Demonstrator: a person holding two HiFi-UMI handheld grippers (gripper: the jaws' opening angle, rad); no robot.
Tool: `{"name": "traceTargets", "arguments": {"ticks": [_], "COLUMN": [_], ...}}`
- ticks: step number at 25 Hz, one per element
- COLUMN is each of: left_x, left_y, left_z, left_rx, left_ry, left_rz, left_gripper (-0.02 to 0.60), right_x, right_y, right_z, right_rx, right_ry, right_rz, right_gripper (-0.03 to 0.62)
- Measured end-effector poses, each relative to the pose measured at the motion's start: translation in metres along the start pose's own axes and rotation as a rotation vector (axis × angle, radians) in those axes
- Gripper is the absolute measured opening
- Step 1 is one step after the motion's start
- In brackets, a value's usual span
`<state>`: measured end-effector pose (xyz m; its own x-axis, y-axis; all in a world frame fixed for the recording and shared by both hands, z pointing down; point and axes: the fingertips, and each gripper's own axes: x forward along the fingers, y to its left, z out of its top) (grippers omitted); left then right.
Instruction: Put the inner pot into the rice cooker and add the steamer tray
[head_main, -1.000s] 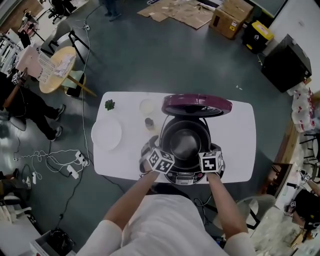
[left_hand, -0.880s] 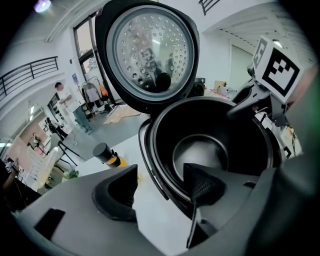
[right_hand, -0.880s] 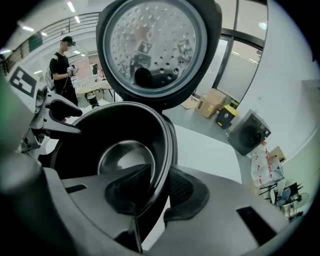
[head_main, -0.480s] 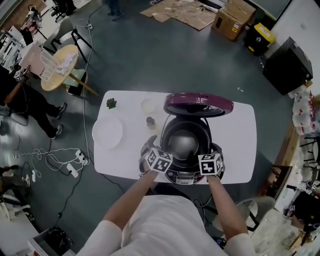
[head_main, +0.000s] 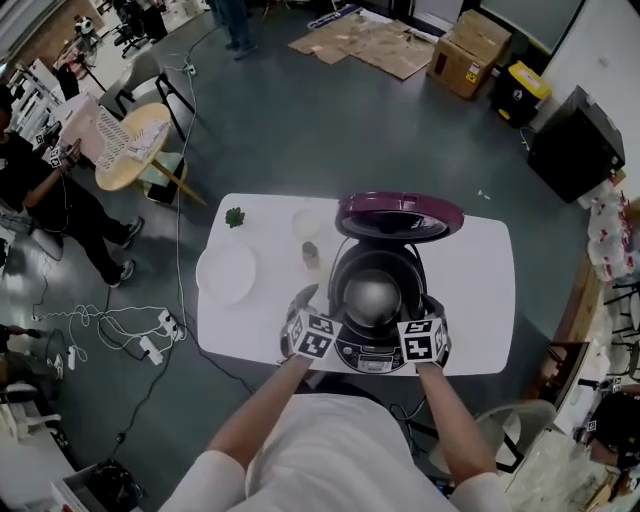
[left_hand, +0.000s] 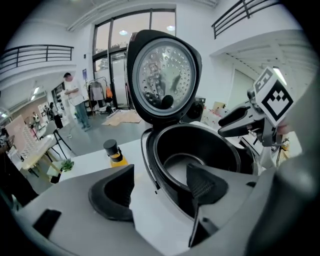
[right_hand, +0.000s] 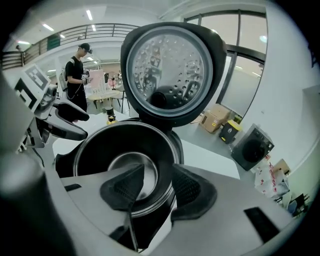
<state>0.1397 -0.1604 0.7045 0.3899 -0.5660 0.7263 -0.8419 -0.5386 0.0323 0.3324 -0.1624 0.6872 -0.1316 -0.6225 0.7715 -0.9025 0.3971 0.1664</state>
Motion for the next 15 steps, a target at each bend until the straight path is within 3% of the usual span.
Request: {"name": "traceTargets", "arguments": {"ticks": [15], "left_x": [-0.056], "left_y": [0.025], "left_z": [-0.001], "left_rx": [-0.06], "left_ry": [-0.104], "left_rz": [-0.004], "left_gripper": [0.333], "right_x": [-0.028], "right_y": [0.04], "right_z": [0.04], "right_rx": [-0.017], "right_ry": [-0.084], "right_rz": [0.027], "right_gripper": [0.189]}}
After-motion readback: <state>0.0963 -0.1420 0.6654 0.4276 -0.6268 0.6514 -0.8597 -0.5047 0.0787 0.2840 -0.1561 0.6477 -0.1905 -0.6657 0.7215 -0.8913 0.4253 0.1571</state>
